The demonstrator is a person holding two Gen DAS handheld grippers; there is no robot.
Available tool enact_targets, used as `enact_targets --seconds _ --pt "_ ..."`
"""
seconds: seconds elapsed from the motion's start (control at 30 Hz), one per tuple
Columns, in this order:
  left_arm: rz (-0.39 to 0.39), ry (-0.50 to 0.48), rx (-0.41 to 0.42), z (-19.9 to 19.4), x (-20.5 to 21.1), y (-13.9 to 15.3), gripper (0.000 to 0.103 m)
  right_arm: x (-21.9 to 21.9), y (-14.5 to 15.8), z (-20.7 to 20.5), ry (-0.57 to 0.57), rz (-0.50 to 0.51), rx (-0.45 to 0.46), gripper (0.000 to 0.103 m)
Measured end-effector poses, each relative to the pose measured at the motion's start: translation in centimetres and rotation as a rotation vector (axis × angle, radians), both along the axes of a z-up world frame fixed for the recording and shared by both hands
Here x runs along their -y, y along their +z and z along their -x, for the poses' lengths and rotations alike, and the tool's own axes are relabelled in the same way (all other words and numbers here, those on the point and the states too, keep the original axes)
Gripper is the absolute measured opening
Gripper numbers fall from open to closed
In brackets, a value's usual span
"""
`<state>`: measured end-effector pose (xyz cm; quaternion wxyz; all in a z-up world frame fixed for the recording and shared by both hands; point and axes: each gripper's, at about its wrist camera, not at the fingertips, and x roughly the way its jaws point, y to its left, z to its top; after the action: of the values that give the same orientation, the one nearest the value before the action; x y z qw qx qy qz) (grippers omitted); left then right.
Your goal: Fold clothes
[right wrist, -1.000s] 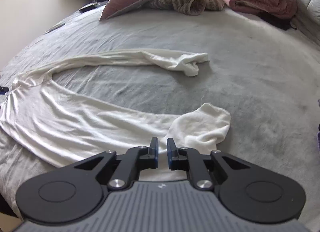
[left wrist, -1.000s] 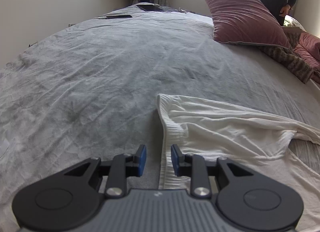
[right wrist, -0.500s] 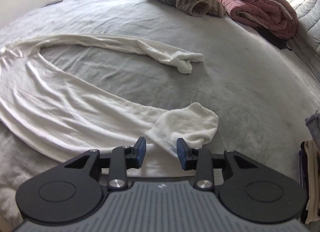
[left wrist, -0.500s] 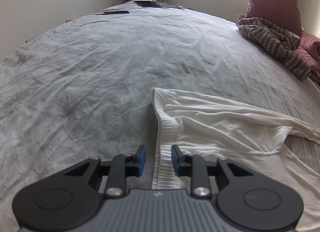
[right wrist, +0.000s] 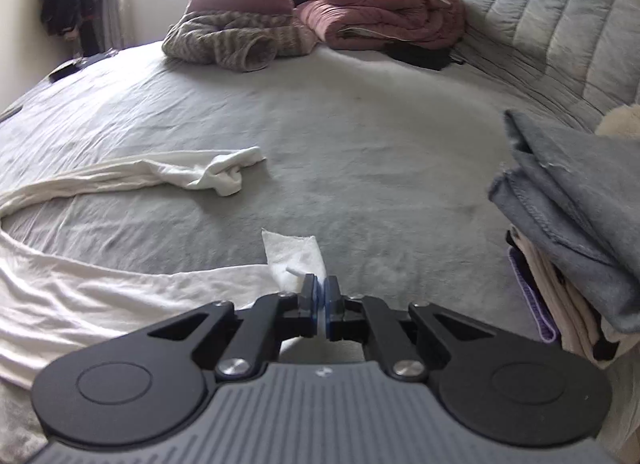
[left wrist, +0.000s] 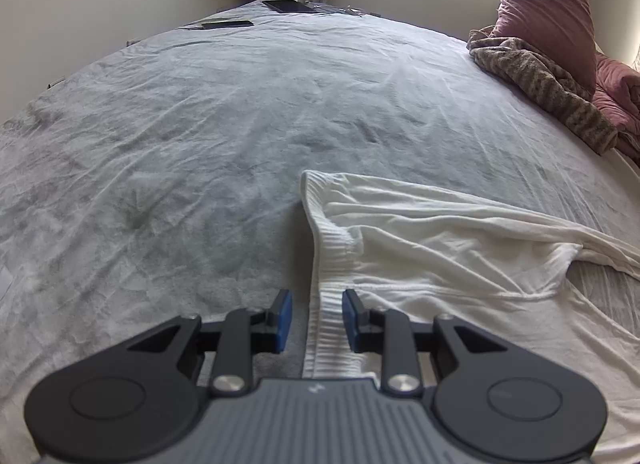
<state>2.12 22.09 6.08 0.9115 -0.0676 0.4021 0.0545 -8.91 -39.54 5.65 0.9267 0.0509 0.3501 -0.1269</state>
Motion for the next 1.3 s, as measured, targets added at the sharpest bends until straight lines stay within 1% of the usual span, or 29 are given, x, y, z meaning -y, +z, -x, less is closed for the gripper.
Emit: enact_targets --seconds 0.17,0.23,0.33,0.43,0.53,0.57,0.6,0.63,0.8,0.87,0.9,0.93,1.0,1.1,1.27,1.3 --pt "-0.001 -0.003 -0.004 0.1 0.2 0.0 0.028 1.8 0.0 0.8 -0.088 -0.037 0.007 0.003" --pt "-0.001 -0.003 -0.005 0.3 0.3 -0.1 0.028 2.2 -0.3 0.7 -0.112 -0.042 -0.015 0.002" --pt "-0.002 -0.003 -0.005 0.4 0.3 -0.1 0.028 2.5 -1.2 0.6 -0.114 -0.075 -0.075 0.002" --pt "0.006 0.003 -0.007 0.5 0.0 -0.1 0.028 2.6 -1.6 0.5 -0.128 -0.069 -0.102 0.002" --pt "0.037 0.022 0.004 0.9 -0.7 0.4 0.028 2.4 -1.4 0.5 -0.117 -0.072 -0.09 0.004" --pt "0.05 0.03 0.009 1.1 -0.9 0.6 0.028 2.3 -1.4 0.4 -0.114 -0.076 -0.086 0.006" --pt "0.066 0.04 0.014 1.3 -1.3 0.8 0.028 2.2 -1.3 0.4 -0.111 -0.079 -0.082 0.011" --pt "0.083 0.05 0.018 1.6 -1.7 1.0 0.028 2.0 -1.3 0.2 -0.107 -0.079 -0.078 0.013" --pt "0.171 0.085 0.011 2.8 -3.2 1.0 0.031 1.4 -1.3 -0.5 -0.086 -0.076 -0.069 0.013" --pt "0.193 0.082 -0.002 3.0 -3.4 0.7 0.032 1.0 -1.2 -0.8 -0.073 -0.071 -0.066 0.013" --pt "0.196 0.078 -0.007 3.1 -3.3 0.5 0.034 0.7 -1.2 -0.9 -0.065 -0.069 -0.063 0.013" --pt "0.195 0.074 -0.01 3.1 -3.2 0.4 0.036 0.4 -1.2 -1.1 -0.057 -0.066 -0.061 0.013" --pt "0.191 0.065 -0.015 2.9 -2.8 0.1 0.047 -0.1 -1.2 -1.3 -0.043 -0.062 -0.059 0.013" --pt "0.168 0.046 -0.02 2.4 -1.9 -0.4 0.05 -0.8 -1.3 -1.7 -0.026 -0.056 -0.06 0.013" --pt "0.077 0.027 -0.036 1.1 0.1 -1.6 0.05 -1.5 -1.4 -1.9 -0.011 -0.046 -0.061 0.013" --pt "0.059 0.034 -0.035 1.1 0.4 -1.7 0.041 -1.5 -1.4 -1.9 -0.01 -0.045 -0.061 0.013"
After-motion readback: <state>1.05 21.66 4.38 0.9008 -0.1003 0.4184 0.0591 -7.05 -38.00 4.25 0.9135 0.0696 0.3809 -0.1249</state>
